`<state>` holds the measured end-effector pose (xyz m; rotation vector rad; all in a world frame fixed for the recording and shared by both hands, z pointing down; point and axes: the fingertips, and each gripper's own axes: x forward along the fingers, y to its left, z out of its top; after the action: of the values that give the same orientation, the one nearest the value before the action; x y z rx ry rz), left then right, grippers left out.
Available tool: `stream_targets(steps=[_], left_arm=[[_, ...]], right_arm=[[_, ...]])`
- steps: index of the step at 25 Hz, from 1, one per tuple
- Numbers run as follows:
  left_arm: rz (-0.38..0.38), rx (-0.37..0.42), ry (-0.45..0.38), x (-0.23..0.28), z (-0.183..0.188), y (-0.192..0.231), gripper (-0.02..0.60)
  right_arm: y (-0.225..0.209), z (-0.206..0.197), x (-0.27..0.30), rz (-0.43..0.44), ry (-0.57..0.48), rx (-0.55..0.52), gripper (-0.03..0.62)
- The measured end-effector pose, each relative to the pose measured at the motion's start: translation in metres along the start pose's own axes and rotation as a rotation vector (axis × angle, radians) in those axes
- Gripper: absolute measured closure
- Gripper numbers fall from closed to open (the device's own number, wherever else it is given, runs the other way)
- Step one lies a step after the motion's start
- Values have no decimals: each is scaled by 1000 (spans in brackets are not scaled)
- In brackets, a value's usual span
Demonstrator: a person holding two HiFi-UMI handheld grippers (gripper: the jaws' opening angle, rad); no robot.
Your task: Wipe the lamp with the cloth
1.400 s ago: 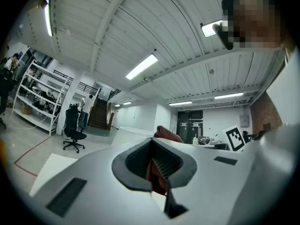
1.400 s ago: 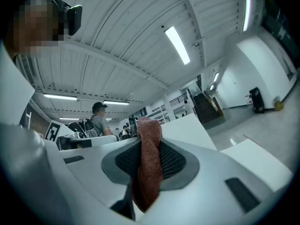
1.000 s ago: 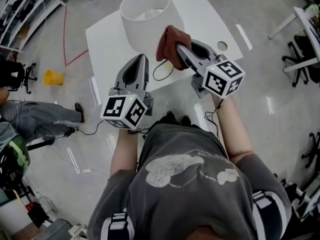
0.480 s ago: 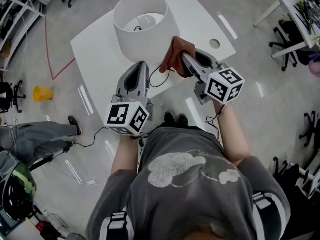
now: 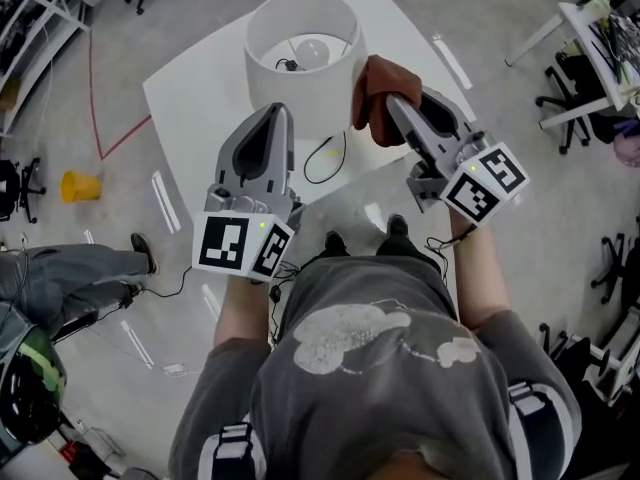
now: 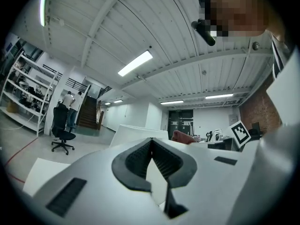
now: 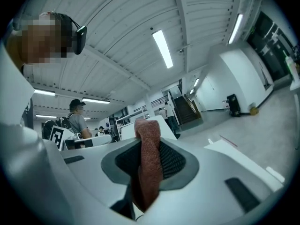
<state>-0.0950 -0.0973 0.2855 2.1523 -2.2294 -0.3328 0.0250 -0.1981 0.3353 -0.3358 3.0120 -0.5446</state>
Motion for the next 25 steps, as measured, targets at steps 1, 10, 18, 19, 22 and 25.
stream_targets(steps=[1, 10, 18, 19, 22, 25], left_arm=[[9, 7, -5, 0, 2, -1, 574], [192, 37, -18, 3, -9, -5, 574], [359, 18, 11, -1, -37, -13, 574], [378, 17, 12, -3, -39, -14, 574], [425, 2, 18, -5, -51, -19, 574], [467, -16, 33, -8, -65, -20, 574]], right_arm=[[-1, 7, 4, 16, -15, -7, 508], [-26, 16, 34, 181, 7, 15, 508], [-52, -5, 44, 275, 100, 65, 508], [-54, -10, 44, 285, 114, 72, 508], [-61, -25, 44, 308, 165, 91, 508], [-69, -44, 48, 312, 230, 99, 508]])
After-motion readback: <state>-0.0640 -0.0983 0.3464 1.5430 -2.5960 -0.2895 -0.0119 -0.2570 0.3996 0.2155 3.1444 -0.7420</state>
